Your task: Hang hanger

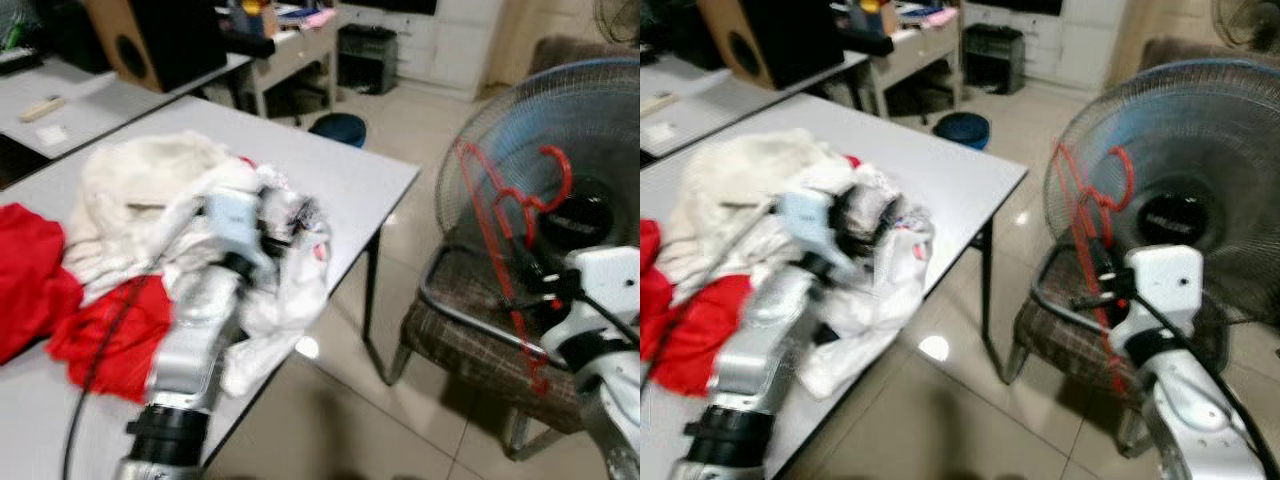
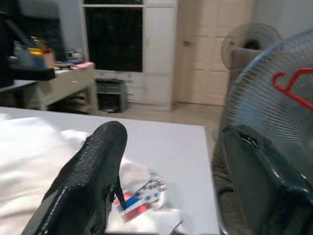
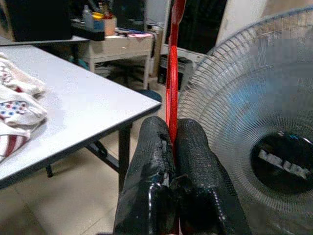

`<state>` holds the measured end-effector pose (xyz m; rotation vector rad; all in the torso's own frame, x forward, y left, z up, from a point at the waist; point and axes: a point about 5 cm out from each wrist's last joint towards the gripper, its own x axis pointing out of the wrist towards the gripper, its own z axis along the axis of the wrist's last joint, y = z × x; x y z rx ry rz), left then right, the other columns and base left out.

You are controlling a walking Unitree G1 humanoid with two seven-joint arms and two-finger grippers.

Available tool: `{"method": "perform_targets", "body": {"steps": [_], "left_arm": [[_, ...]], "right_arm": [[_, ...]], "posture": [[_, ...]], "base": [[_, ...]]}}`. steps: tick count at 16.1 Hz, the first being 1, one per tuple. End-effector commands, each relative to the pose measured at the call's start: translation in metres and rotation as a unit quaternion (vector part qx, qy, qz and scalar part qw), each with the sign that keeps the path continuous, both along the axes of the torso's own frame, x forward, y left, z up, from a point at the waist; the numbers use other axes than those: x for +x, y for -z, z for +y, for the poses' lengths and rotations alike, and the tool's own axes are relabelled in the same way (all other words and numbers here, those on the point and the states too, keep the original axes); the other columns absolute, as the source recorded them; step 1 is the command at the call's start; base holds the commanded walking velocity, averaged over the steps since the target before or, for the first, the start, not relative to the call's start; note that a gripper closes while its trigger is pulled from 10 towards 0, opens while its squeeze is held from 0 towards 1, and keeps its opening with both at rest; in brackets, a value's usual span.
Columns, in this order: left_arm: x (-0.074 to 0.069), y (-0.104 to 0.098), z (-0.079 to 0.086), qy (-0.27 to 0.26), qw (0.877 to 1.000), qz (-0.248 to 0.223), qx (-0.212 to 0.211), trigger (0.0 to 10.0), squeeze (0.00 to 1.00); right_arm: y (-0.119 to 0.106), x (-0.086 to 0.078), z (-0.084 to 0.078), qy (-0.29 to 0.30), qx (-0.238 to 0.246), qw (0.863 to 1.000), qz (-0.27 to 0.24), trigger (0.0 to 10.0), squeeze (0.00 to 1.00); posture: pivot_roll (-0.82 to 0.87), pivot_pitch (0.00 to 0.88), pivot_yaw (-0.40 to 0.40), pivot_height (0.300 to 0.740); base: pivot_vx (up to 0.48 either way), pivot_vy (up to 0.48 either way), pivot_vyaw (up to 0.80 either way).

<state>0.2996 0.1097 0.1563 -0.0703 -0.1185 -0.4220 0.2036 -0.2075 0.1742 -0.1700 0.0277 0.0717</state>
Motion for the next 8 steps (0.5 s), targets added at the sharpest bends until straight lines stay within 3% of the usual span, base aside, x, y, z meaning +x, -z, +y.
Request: {"method": "perform_targets", "body": {"steps": [1, 6, 8], "left_arm": [[0.001, 0.001, 0.015, -0.033, 0.999, 0.003, 0.014, 10.0, 0.00], [0.001, 0.004, 0.014, -0.045, 0.999, 0.009, 0.013, 10.0, 0.00], [0.001, 0.007, 0.013, -0.048, 0.999, 0.022, 0.009, 10.0, 0.00]], "right_arm": [[-0.005, 0.003, 0.006, -0.014, 0.003, 1.000, -0.016, 10.0, 0.00], [-0.006, 0.009, -0.001, -0.007, -0.010, 1.000, -0.019, 10.0, 0.00], [-0.009, 0.011, -0.010, -0.004, -0.028, 0.999, -0.018, 10.0, 0.00]], "posture": [[-0.12, 0.000, 0.041, 0.740], [-0.12, 0.000, 0.033, 0.740], [-0.12, 0.000, 0.028, 0.740]], "base": [[0.000, -0.480, 0.80], [0.000, -0.480, 0.80], [0.000, 0.000, 0.80]]}}
